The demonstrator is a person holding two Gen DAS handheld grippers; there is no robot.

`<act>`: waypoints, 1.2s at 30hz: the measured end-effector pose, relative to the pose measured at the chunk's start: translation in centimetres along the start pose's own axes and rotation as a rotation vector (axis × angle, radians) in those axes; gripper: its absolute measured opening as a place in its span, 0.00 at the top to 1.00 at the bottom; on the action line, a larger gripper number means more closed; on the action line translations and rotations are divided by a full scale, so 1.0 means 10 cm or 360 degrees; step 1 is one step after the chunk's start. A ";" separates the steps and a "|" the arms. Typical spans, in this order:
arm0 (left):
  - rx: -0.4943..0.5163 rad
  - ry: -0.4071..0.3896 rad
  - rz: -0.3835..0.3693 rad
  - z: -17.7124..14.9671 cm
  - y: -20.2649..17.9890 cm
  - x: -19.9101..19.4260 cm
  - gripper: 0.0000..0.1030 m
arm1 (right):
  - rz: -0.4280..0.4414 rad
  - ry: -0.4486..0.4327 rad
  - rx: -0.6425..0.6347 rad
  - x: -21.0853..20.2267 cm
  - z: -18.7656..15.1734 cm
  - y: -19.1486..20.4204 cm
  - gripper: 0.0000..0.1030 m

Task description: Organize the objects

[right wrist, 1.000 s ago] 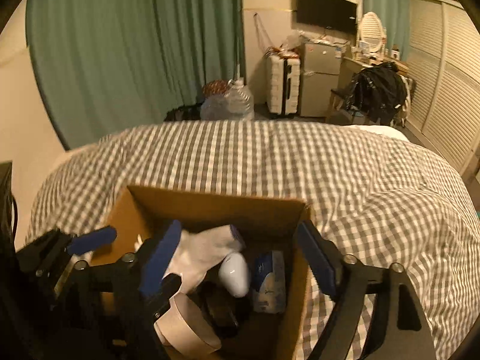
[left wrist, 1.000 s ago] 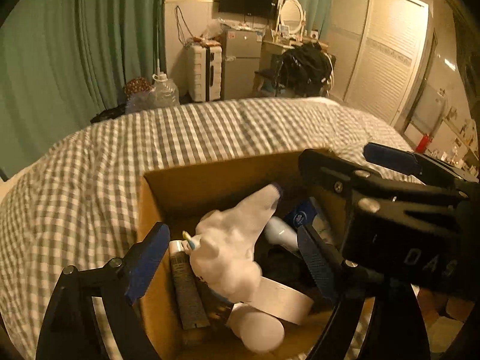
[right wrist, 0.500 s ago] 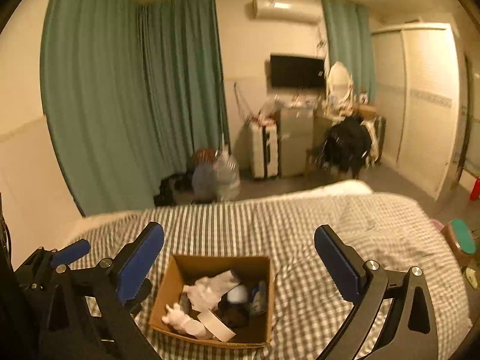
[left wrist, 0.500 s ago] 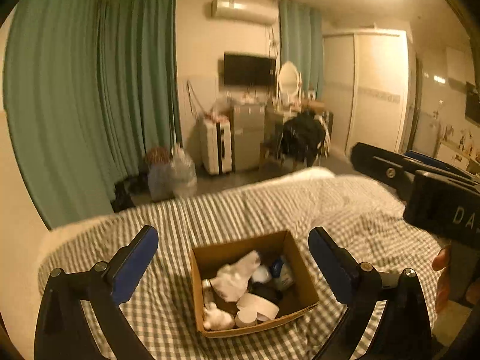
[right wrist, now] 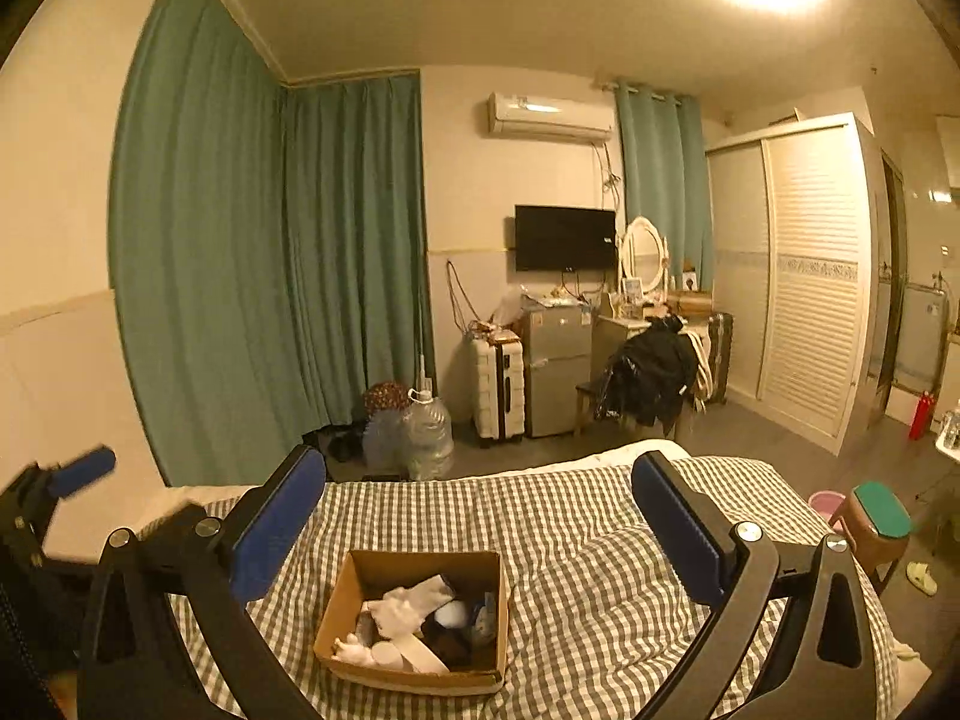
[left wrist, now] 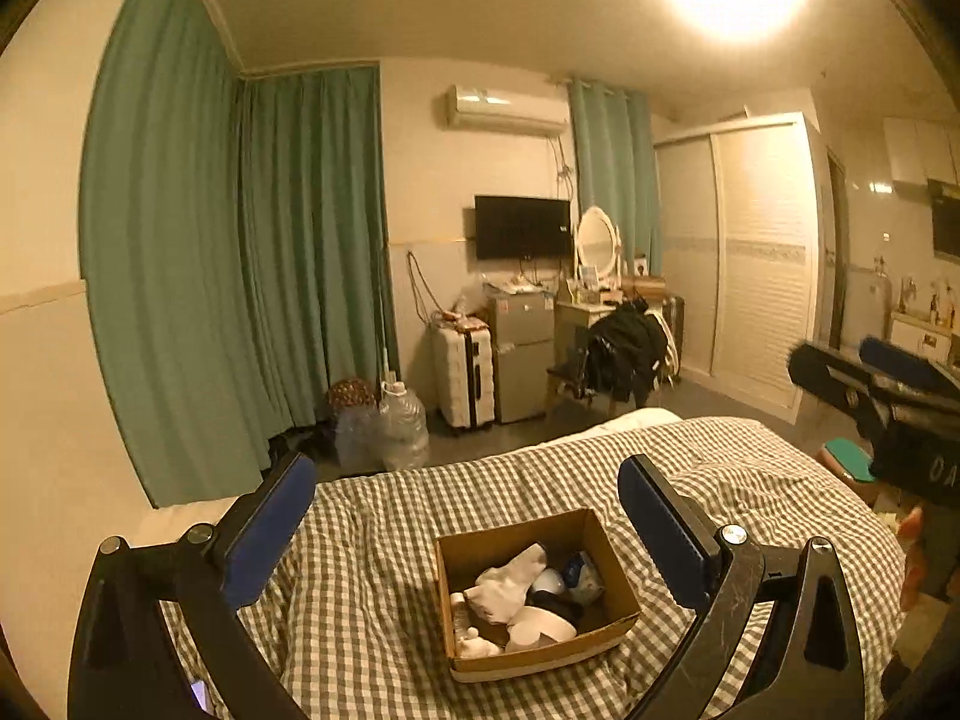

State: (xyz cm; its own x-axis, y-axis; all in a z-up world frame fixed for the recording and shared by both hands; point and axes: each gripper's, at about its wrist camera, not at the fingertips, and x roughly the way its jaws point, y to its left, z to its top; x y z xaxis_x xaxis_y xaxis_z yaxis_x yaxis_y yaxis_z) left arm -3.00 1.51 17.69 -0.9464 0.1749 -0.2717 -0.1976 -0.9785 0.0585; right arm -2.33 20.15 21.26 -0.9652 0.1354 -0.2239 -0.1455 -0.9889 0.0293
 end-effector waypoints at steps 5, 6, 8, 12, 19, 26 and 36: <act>-0.0014 -0.0062 0.0032 -0.32 0.03 -0.10 0.00 | -0.0003 -0.0002 -0.0063 -0.09 -0.48 0.02 0.00; -0.0009 -0.0073 0.0044 -0.42 0.02 -0.11 0.00 | -0.0008 0.0005 -0.0065 -0.08 -0.58 0.02 0.00; -0.0010 -0.0084 0.0065 -0.56 0.00 -0.11 0.00 | -0.0025 0.0040 -0.0068 -0.01 -0.81 0.01 0.00; -0.0021 -0.0019 0.0136 -0.93 -0.04 0.05 0.00 | -0.0060 0.0070 -0.0108 0.14 -1.19 0.02 0.00; -0.0177 0.0097 0.0232 -1.49 0.05 0.48 0.00 | -0.0073 0.0187 -0.0056 0.48 -1.91 -0.02 0.00; -0.0172 0.0167 0.0301 -1.94 -0.02 0.70 0.00 | -0.0116 0.0222 -0.0062 0.74 -2.32 0.00 0.00; -0.0184 0.0247 0.0348 -2.15 0.06 0.72 0.00 | -0.0145 0.0156 -0.0104 0.65 -2.40 0.05 0.00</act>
State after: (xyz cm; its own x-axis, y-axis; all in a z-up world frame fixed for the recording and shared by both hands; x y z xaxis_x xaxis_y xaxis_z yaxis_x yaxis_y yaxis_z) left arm -4.44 -0.19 -4.87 -0.9111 -0.0519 -0.4090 0.0458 -0.9986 0.0247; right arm -3.48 19.10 -3.53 -0.9222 0.2212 -0.3172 -0.2140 -0.9751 -0.0580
